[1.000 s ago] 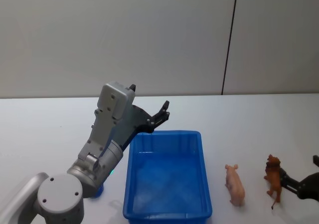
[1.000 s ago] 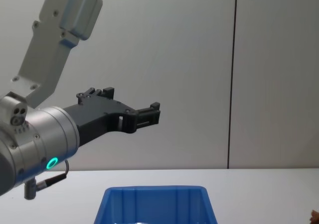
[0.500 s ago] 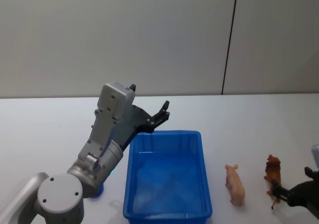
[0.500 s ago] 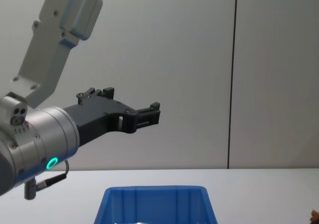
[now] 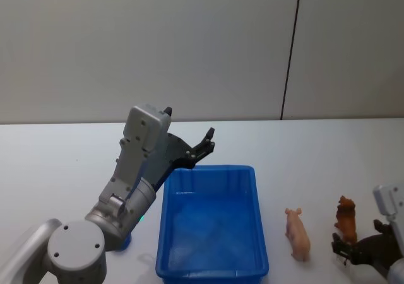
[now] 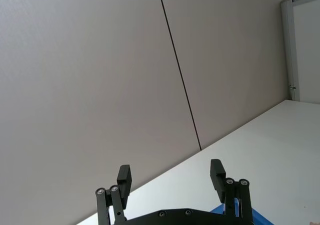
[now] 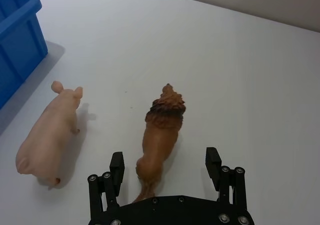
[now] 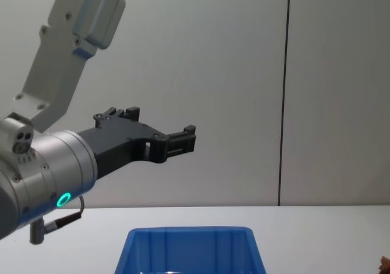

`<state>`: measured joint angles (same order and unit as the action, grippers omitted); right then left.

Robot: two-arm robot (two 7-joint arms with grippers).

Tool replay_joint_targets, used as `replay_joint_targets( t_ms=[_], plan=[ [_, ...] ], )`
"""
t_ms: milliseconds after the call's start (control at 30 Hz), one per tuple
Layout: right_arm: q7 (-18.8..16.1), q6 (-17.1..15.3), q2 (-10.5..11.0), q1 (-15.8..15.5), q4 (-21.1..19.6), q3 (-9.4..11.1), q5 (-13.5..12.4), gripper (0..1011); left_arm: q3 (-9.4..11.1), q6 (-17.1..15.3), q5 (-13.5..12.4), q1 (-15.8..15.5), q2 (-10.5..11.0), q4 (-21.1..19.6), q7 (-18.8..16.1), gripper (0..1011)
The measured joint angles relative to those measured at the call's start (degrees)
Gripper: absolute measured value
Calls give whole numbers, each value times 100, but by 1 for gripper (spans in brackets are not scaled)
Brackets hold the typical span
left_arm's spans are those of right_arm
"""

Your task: Pick up the two dolls from the table and place them into the box.

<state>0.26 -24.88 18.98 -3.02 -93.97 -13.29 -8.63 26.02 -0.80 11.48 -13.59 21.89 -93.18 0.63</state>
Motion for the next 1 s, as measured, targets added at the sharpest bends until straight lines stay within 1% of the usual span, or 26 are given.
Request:
replay_joint_targets(
  t_ms=[133, 333, 467, 500, 533, 633, 767, 867, 900, 1000],
  plan=[
    [-42, -2, -103, 88, 158, -51, 78, 1001, 0, 0, 0, 0, 0, 0, 0, 1000],
    [-76, 2, -182, 159, 277, -90, 144, 998, 0, 0, 0, 0, 0, 0, 0, 1000],
    [-94, 8, -227, 197, 345, -112, 178, 910, 0, 0, 0, 0, 0, 0, 0, 1000],
    [-96, 9, -232, 201, 352, -115, 183, 902, 0, 0, 0, 0, 0, 0, 0, 1000],
    [-98, 10, -239, 207, 362, -118, 188, 862, 0, 0, 0, 0, 0, 0, 0, 1000],
    [-107, 12, -259, 224, 392, -130, 204, 792, 0, 0, 0, 0, 0, 0, 0, 1001],
    [-116, 15, -280, 243, 423, -140, 220, 644, 0, 0, 0, 0, 0, 0, 0, 1000],
    [-119, 17, -288, 250, 435, -145, 227, 589, 0, 0, 0, 0, 0, 0, 0, 1000],
    [-120, 17, -291, 251, 439, -146, 229, 519, 0, 0, 0, 0, 0, 0, 0, 1000],
    [-123, 19, -300, 261, 455, -151, 236, 459, 0, 0, 0, 0, 0, 0, 0, 1000]
  ],
)
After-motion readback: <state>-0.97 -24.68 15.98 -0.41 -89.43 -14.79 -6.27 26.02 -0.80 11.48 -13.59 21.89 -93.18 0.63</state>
